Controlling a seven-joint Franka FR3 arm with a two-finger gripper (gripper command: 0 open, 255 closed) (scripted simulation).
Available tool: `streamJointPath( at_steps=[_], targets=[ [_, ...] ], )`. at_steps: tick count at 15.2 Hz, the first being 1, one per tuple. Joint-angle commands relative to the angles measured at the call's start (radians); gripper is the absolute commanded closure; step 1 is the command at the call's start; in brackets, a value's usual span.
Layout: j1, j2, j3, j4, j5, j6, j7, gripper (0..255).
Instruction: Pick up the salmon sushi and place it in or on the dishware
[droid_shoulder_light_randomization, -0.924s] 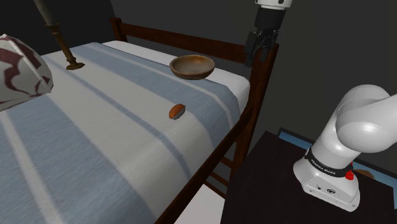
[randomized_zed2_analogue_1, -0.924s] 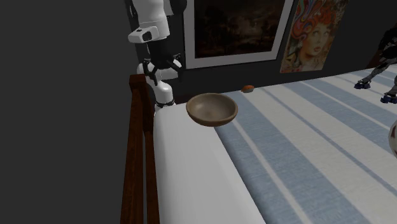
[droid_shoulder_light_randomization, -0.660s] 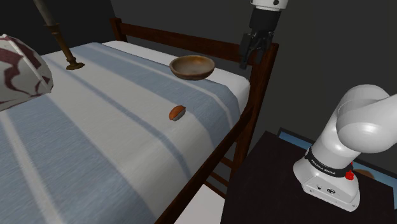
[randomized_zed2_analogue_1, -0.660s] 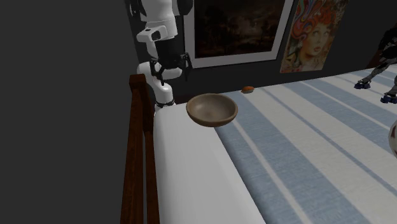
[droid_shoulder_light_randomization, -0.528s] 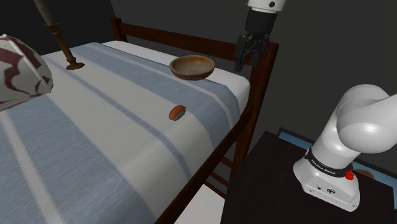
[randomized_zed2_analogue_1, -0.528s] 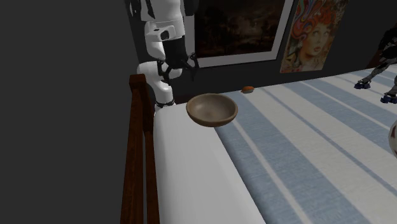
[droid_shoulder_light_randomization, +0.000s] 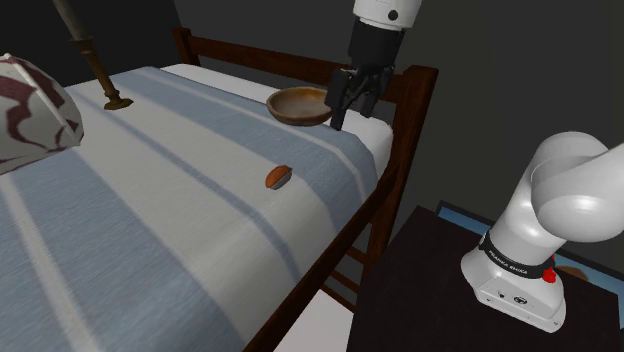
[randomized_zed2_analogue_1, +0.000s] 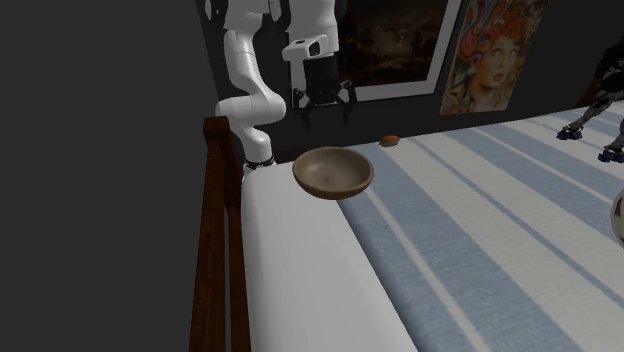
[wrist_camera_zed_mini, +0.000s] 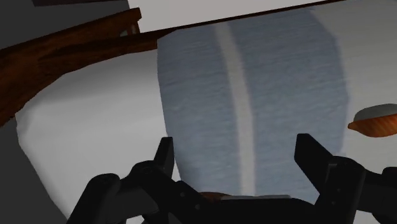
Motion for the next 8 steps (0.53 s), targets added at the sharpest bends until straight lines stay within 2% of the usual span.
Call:
streamJointPath(
  at_steps=[1,8],
  targets=[
    [0.008,0.028,0.045,0.02,0.009,0.035,0.04,0],
    [0.01,0.158,0.215,0.133,-0.006,0.141,0.193,0]
  ],
)
